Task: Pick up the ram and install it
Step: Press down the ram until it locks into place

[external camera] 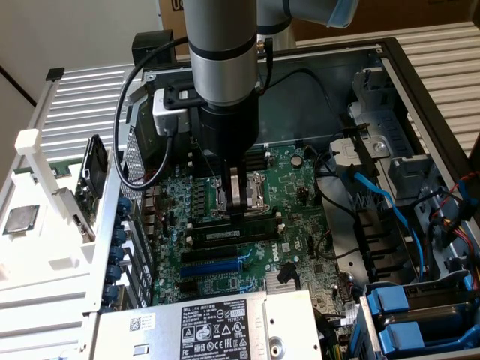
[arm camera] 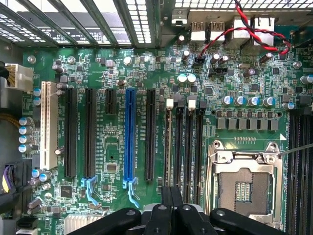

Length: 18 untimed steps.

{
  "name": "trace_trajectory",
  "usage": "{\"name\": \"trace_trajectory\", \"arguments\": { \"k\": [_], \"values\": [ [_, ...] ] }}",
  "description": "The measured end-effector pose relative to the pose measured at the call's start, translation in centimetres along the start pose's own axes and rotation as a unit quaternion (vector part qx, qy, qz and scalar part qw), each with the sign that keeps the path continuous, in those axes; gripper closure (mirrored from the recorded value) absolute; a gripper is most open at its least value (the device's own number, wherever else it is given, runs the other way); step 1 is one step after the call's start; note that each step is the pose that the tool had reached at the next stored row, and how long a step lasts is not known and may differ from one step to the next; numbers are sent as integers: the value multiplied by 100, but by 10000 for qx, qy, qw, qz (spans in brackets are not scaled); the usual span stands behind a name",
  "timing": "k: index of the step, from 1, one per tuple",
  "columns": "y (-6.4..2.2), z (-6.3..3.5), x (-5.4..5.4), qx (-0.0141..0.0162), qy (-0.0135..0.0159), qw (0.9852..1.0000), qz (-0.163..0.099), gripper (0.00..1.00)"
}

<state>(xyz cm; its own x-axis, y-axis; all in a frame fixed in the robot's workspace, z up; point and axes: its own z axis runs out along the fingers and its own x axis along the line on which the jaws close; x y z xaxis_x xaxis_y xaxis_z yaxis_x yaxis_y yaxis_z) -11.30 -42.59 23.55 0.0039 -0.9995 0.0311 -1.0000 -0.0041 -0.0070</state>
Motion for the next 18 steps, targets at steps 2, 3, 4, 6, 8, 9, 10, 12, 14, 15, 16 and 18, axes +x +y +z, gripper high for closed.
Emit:
{"name": "trace_trajectory", "arguments": {
  "k": [2,3,4,6,8,9,10,12,14,15,16,18],
  "values": [
    [-3,3,-2,0,-1,10000,1,89],
    [-13,5,-2,0,0,10000,0,89],
    [-17,6,-2,0,1,10000,0,89],
    [-17,9,-2,-1,1,10000,1,89],
    [-18,12,-4,0,1,10000,1,89],
    [-18,15,-7,1,-1,10000,0,89],
    [-18,17,-10,1,-1,10000,0,89],
    [-18,21,-19,0,0,10000,0,89],
    [-17,30,-20,2,0,10000,0,89],
    [-18,34,-20,3,0,10000,0,89],
    [-18,39,-20,4,0,10000,0,89],
    [-17,46,-20,6,2,10000,0,89]
  ]
}}
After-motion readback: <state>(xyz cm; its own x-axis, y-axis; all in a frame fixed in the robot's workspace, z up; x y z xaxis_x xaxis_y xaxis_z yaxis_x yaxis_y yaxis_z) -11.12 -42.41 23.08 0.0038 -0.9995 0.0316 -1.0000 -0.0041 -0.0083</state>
